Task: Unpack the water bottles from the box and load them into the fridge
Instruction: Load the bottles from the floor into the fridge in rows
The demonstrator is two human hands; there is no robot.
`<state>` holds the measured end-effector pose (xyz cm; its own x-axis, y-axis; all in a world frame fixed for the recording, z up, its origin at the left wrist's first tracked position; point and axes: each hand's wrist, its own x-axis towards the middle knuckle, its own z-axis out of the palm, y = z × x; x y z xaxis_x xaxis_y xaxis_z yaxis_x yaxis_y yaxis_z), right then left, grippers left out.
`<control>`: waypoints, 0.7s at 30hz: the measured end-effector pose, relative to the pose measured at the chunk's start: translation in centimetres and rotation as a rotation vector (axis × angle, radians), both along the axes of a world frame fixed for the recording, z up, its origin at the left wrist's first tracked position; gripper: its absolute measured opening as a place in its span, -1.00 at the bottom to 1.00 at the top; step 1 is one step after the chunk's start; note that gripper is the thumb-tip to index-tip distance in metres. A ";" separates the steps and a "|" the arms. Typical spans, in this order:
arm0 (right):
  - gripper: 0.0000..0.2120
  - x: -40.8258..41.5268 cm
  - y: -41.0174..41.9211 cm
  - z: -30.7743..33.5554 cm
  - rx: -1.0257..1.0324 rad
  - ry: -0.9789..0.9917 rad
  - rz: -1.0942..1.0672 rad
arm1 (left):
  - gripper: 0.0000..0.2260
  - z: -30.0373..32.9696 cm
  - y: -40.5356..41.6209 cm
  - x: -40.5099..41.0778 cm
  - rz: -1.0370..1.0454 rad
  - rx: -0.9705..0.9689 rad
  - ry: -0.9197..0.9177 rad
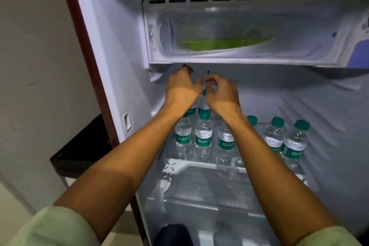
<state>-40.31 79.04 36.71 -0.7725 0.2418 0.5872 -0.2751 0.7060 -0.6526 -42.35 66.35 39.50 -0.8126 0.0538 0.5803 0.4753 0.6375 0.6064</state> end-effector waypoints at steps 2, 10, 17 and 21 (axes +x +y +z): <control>-0.73 1.7 -0.6 -0.2 -0.048 0.095 0.046 | -0.61 -0.4 -0.4 2.3 -0.032 0.000 0.074; -0.73 7.9 -3.2 -1.2 -0.164 0.266 0.234 | -0.68 -2.3 -3.4 10.7 -0.096 0.136 0.184; -0.81 12.7 -6.9 -2.1 -0.297 0.421 0.460 | -0.71 -3.7 -7.8 16.5 -0.074 0.286 0.210; -0.78 14.6 -9.3 -4.1 -0.256 0.396 0.599 | -0.72 -6.0 -10.5 18.8 -0.076 0.307 0.210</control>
